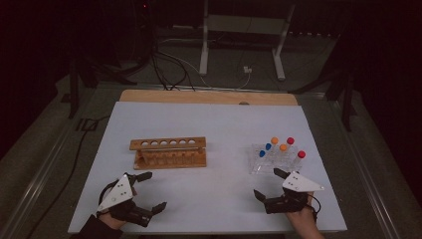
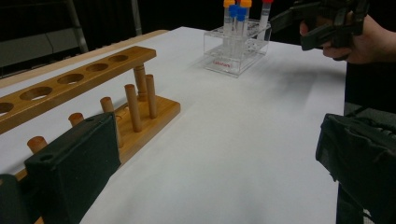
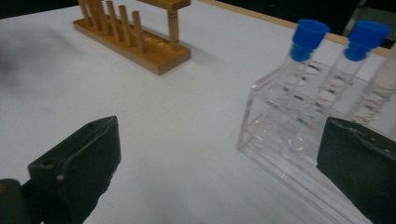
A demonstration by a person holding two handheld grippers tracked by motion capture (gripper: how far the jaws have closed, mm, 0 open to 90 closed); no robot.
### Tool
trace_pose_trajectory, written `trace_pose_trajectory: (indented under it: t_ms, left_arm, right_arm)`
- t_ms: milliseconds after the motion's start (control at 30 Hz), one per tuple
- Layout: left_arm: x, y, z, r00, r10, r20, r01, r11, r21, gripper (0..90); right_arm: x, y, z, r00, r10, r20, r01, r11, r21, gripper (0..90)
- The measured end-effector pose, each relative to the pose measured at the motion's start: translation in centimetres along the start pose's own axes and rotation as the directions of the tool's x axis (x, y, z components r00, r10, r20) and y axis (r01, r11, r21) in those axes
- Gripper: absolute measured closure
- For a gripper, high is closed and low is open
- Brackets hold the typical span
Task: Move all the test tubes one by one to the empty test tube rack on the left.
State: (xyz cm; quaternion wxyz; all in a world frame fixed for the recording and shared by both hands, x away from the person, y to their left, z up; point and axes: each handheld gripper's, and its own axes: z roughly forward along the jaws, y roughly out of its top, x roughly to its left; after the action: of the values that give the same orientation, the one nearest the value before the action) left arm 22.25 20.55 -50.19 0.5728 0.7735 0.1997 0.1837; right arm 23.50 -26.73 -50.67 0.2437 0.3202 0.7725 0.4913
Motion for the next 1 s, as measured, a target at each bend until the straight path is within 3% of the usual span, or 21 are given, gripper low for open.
trace_pose_trajectory:
  t_ms: [433, 700, 1000]
  left_arm:
    - [0.1, 0.0, 0.0, 0.9998, -0.02, 0.005, 0.02, 0.9998, -0.004, 0.5]
    - [0.2, 0.1, 0.0, 0.9998, -0.022, 0.004, 0.022, 0.9997, -0.006, 0.5]
    - [0.1, 0.1, 0.0, 0.9997, -0.022, 0.008, 0.022, 0.9998, -0.004, 0.5]
  right_arm:
    - [0.1, 0.3, 0.4, 0.9996, 0.017, 0.021, -0.018, 0.999, 0.044, 0.0]
    - [0.7, 1.6, -0.2, 0.9986, 0.008, 0.053, -0.01, 0.999, 0.035, 0.0]
    - [0.7, 3.4, -0.5, 0.9928, 0.074, 0.094, -0.073, 0.997, -0.011, 0.0]
